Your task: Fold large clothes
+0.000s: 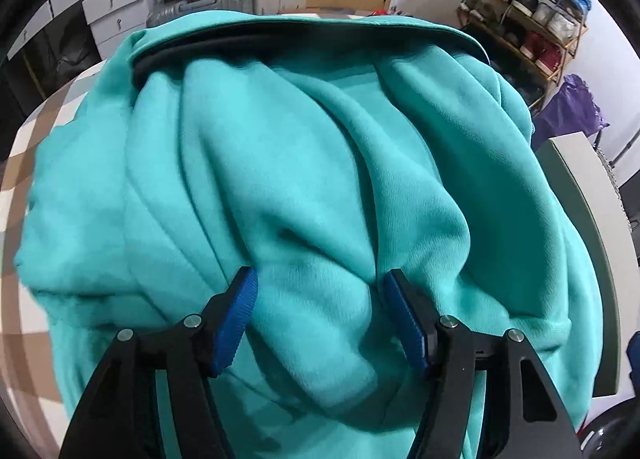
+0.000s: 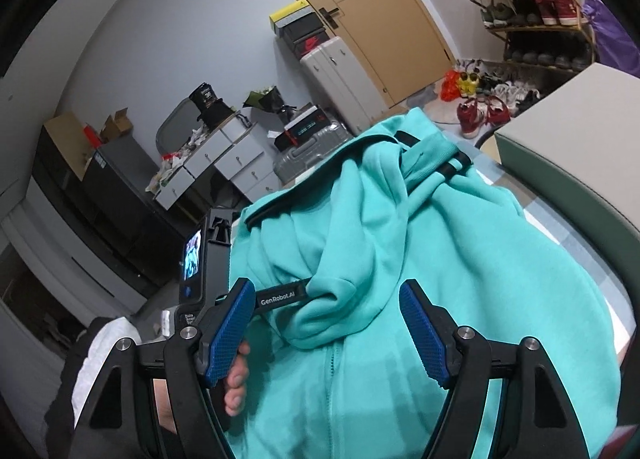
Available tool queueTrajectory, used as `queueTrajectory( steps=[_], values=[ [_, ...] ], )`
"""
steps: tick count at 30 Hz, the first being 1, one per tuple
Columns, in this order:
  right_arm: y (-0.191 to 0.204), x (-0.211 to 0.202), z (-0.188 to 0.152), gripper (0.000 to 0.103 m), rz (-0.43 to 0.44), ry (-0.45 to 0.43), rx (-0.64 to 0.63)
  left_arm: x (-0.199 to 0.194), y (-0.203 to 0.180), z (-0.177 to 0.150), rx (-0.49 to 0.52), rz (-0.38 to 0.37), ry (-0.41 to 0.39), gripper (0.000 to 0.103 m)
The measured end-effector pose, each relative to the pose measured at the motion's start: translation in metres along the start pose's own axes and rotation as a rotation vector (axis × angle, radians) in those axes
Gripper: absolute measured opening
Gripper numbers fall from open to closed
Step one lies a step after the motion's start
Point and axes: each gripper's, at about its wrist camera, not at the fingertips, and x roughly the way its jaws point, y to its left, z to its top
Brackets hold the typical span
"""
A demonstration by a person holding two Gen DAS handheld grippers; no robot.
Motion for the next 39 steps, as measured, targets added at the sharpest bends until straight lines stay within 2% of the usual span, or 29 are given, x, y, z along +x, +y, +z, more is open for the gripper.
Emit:
queueTrajectory(
  steps=[3, 4, 6, 8, 9, 12, 13, 14, 16, 19, 21, 23, 26, 28, 29, 30, 32, 33, 36, 38, 39],
  values=[
    [-0.002, -0.005, 0.000, 0.076, 0.019, -0.018, 0.023, -0.036, -0.001, 0.002, -0.014, -0.114, -0.041, 0.060],
    [-0.002, -0.009, 0.001, 0.076, 0.021, -0.029, 0.022, -0.051, -0.004, 0.004, -0.005, -0.124, -0.078, 0.060],
    [-0.004, -0.013, 0.003, 0.076, 0.020, -0.047, 0.021, -0.067, -0.014, 0.011, 0.042, -0.077, -0.148, 0.060],
    [-0.006, -0.016, 0.005, 0.077, 0.018, -0.063, 0.029, -0.064, -0.029, 0.023, 0.122, 0.018, -0.163, 0.060],
    [-0.008, -0.016, 0.006, 0.077, 0.017, -0.065, 0.036, -0.054, -0.032, 0.029, 0.146, 0.030, -0.143, 0.060],
    [-0.014, -0.013, 0.009, 0.077, 0.014, -0.055, 0.054, -0.002, -0.029, 0.038, 0.143, -0.001, 0.036, 0.060],
    [-0.016, -0.013, 0.009, 0.077, 0.012, -0.053, 0.060, 0.018, -0.027, 0.035, 0.146, 0.022, 0.084, 0.060],
    [-0.018, -0.012, 0.010, 0.077, 0.011, -0.049, 0.064, 0.027, -0.029, 0.033, 0.169, 0.063, 0.101, 0.060],
    [-0.021, -0.011, 0.011, 0.077, 0.000, -0.044, 0.065, 0.027, -0.034, 0.027, 0.203, 0.099, 0.072, 0.061],
    [-0.026, -0.005, 0.011, 0.077, -0.017, -0.017, 0.074, 0.010, -0.029, 0.023, 0.159, 0.095, 0.083, 0.061],
    [-0.030, -0.001, 0.011, 0.077, -0.026, 0.004, 0.088, -0.010, -0.026, 0.021, 0.132, 0.049, 0.060, 0.061],
    [-0.032, 0.005, 0.014, 0.077, -0.019, 0.031, 0.087, -0.048, -0.017, 0.004, 0.096, 0.035, -0.016, 0.061],
    [-0.023, 0.023, 0.039, 0.076, -0.007, 0.117, 0.043, -0.088, 0.006, -0.027, -0.005, 0.020, -0.102, 0.061],
    [-0.004, 0.033, 0.059, 0.075, 0.020, 0.096, -0.048, -0.103, 0.019, -0.047, -0.044, 0.005, -0.152, 0.061],
    [0.006, 0.042, 0.066, 0.072, 0.010, 0.090, -0.105, -0.106, 0.021, -0.054, -0.054, 0.018, -0.175, 0.061],
    [0.019, 0.063, 0.076, 0.067, 0.002, 0.142, -0.170, -0.105, 0.023, -0.049, -0.068, 0.025, -0.194, 0.061],
    [0.032, 0.110, 0.082, 0.008, -0.014, 0.279, -0.232, -0.099, 0.024, -0.053, -0.089, 0.021, -0.202, 0.061],
    [0.037, 0.142, 0.080, 0.001, -0.060, 0.373, -0.280, -0.093, 0.025, -0.051, -0.099, 0.018, -0.189, 0.061],
    [0.030, 0.201, 0.063, 0.003, -0.219, 0.518, -0.341, -0.087, 0.031, -0.048, -0.126, -0.020, -0.182, 0.061],
    [0.011, 0.236, 0.042, 0.000, -0.291, 0.661, -0.333, -0.088, 0.038, -0.042, -0.131, -0.047, -0.170, 0.061],
    [0.008, 0.235, 0.041, 0.000, -0.275, 0.636, -0.315, -0.089, 0.041, -0.039, -0.146, -0.051, -0.171, 0.061]
  ],
)
